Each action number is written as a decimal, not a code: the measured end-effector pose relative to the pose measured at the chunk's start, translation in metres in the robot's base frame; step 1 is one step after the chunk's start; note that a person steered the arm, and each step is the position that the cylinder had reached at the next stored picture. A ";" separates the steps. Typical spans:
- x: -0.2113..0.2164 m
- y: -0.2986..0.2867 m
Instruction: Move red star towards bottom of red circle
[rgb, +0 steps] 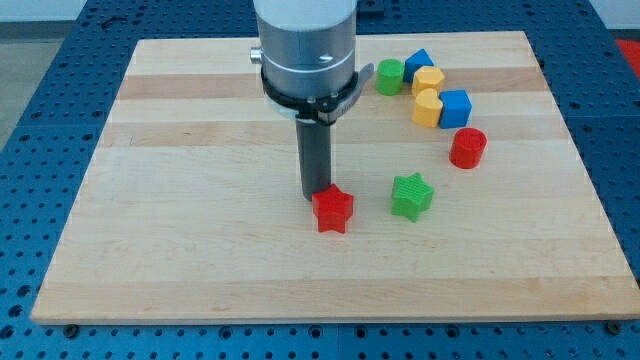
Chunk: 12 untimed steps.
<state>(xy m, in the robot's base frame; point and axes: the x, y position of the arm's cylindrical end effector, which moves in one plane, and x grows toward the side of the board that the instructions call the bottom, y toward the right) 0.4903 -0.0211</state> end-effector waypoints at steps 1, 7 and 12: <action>0.016 0.005; 0.042 -0.078; 0.044 0.089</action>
<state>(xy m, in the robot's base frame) 0.5343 0.0675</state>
